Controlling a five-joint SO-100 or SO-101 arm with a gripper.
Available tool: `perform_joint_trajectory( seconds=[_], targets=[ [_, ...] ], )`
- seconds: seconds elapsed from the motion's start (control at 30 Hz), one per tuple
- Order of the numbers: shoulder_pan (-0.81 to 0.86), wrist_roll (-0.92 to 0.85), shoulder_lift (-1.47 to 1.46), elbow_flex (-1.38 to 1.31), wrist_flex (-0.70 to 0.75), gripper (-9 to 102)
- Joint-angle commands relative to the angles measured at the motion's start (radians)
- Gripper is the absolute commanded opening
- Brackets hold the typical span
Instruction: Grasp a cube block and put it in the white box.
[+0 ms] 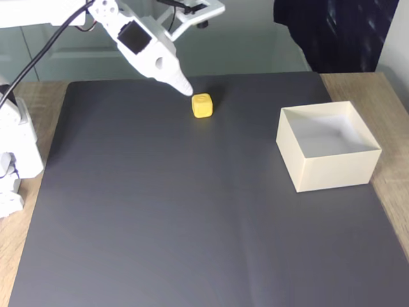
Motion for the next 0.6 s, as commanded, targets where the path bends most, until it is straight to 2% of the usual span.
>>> perform_joint_trajectory(
  seconds=[0.0, 0.27, 0.57],
  targets=[
    [0.043, -0.020, -0.003, -0.044, -0.021, 0],
    [0.106, -0.054, -0.048, -0.054, -0.072, 1],
    [0.075, -0.048, -0.155, -0.140, -0.087, 15]
  ],
)
